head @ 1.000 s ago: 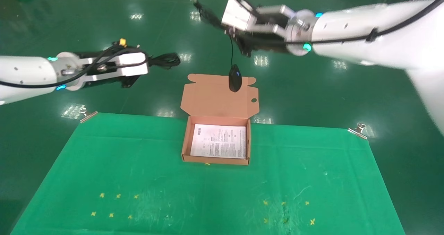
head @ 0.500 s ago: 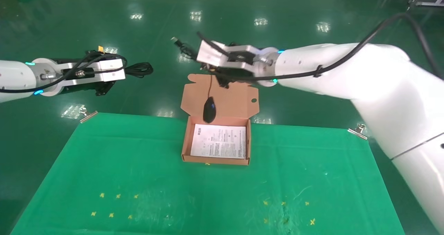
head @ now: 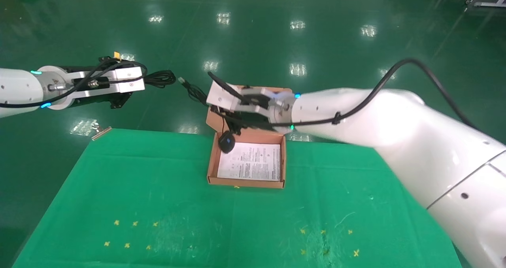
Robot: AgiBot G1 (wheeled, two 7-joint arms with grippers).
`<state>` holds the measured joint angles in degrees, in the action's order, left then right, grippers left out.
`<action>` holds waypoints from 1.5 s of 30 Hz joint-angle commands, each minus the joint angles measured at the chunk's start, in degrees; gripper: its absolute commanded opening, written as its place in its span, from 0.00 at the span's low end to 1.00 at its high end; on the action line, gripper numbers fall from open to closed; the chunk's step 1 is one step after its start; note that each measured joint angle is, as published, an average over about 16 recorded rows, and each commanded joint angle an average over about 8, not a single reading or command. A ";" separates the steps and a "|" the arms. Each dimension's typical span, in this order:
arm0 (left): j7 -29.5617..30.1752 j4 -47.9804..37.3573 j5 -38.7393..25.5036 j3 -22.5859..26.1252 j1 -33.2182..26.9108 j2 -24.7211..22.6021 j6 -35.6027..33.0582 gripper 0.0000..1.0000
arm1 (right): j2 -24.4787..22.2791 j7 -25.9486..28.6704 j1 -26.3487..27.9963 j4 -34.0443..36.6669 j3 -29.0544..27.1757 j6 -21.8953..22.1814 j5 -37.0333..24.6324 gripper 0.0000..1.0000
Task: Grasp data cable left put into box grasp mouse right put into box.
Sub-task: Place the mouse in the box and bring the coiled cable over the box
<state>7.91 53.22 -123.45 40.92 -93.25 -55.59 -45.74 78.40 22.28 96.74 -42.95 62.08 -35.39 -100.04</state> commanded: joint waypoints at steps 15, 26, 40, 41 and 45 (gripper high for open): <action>0.99 0.85 -0.67 0.04 0.24 0.16 -0.16 0.00 | 0.10 5.75 -1.63 7.38 10.33 2.77 5.84 0.07; 1.00 1.07 -0.68 0.09 0.35 0.09 -0.18 0.00 | -0.57 6.43 -2.09 7.24 12.75 3.21 8.72 1.00; -3.33 -0.63 2.94 0.92 3.56 -3.94 2.79 0.00 | -5.35 8.27 -0.83 3.48 12.66 4.30 8.51 1.00; -3.93 -1.01 3.39 0.98 3.84 -4.38 3.12 0.00 | -5.95 8.48 -0.65 3.09 12.63 4.39 8.37 1.00; -6.81 -2.73 5.35 1.32 5.16 -6.50 4.70 0.00 | -8.67 9.67 0.14 1.29 12.61 4.69 7.53 1.00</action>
<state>0.70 50.04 -118.05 42.27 -88.11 -62.36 -40.88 69.63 32.19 96.92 -41.90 74.81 -30.81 -92.76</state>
